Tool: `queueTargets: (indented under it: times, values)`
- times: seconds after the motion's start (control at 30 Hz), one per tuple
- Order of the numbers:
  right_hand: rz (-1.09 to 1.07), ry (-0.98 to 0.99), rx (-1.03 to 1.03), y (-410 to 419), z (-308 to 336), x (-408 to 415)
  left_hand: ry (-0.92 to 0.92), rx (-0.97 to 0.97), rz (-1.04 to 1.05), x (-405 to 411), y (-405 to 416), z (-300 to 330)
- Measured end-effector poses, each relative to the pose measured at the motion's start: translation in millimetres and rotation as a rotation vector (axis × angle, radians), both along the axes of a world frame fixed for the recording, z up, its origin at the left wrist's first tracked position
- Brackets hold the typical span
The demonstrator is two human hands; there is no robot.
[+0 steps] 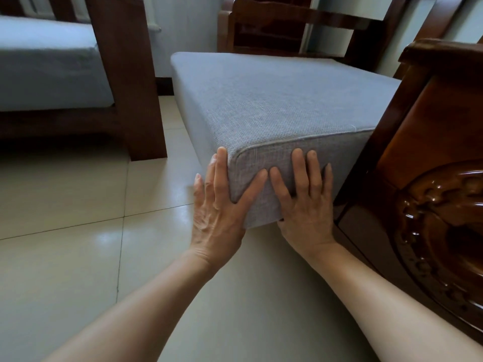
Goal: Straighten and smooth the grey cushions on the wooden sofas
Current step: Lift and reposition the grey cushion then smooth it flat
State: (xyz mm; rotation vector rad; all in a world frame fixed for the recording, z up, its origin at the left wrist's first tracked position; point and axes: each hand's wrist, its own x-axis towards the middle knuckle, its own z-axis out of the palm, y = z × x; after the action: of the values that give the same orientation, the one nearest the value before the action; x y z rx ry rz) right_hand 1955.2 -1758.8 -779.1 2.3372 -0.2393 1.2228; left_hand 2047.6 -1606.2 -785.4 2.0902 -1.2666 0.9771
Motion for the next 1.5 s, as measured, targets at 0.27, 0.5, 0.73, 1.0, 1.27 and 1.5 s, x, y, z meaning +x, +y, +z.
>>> queueTargets:
  times: [0.27,0.5,0.73,1.0,1.27,1.5]
  values:
    - [-0.003,-0.072,0.092,-10.5,21.5,-2.5,0.019,-0.032,0.010,-3.5,0.1,22.8]
    - [0.039,-0.045,0.088,-7.1,42.2,-4.6,0.058,-0.063,-0.029,-6.1,1.5,41.4]
    - [0.084,-0.040,0.090,-4.3,75.5,1.8,0.061,-0.092,-0.016,-1.8,1.1,76.1]
    - [0.101,-0.022,0.160,1.9,128.3,4.4,0.034,-0.071,-0.049,5.9,4.7,132.3]
    - [0.060,-0.002,0.227,5.9,179.3,9.6,0.053,-0.041,-0.053,8.7,2.7,188.5]
    - [0.053,0.053,0.300,4.4,234.1,11.5,0.110,0.084,-0.050,9.5,-0.2,247.0]
